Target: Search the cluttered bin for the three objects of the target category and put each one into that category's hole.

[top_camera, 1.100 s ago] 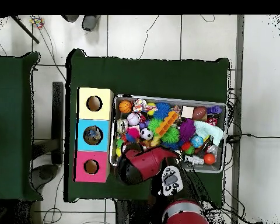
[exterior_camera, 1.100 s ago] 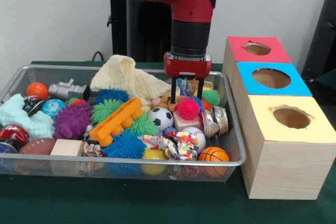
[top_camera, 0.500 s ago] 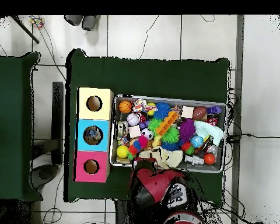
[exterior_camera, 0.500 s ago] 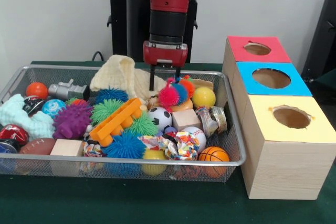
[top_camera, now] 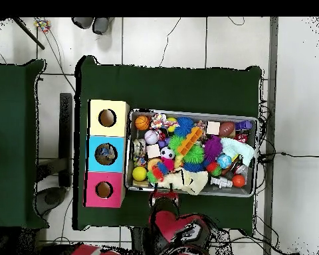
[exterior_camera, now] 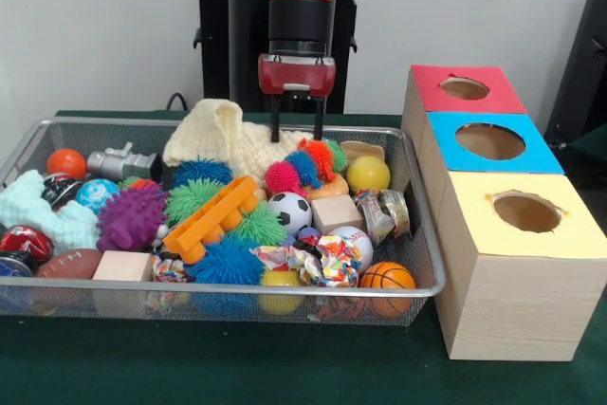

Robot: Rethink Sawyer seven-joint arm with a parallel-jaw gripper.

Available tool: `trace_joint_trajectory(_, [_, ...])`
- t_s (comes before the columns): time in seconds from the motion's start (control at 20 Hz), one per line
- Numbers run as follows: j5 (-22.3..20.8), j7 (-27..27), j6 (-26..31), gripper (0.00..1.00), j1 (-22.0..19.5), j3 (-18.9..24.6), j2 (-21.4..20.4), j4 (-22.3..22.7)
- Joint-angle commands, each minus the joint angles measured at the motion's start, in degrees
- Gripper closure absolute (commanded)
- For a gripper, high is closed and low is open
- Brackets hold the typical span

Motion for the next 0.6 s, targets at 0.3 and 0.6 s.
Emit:
trace_joint_trajectory(0.3, [7.9,3.6,-7.0,0.00,5.4,-4.8,14.6,6.5])
trace_joint_trajectory(0.6, [6.6,4.6,-1.4,0.00,3.4,-2.8,12.1,4.7])
